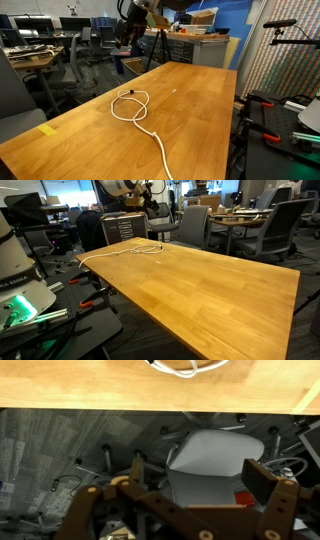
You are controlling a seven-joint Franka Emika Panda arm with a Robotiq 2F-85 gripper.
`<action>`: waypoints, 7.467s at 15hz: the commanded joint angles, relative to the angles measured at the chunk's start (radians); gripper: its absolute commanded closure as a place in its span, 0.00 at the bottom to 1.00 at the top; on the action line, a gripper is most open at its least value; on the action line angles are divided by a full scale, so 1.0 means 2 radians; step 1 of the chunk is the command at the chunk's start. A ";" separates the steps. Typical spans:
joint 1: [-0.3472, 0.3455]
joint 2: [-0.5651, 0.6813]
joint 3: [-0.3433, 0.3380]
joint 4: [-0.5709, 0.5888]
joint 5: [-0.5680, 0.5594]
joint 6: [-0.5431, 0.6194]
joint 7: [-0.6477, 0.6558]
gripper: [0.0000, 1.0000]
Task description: Tie a knot using the white rope
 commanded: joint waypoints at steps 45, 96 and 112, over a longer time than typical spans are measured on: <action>0.112 0.218 -0.152 0.112 0.095 -0.073 0.150 0.77; 0.264 0.081 -0.176 -0.038 0.030 0.001 0.076 0.57; 0.233 0.067 -0.198 -0.023 -0.024 -0.170 -0.041 0.00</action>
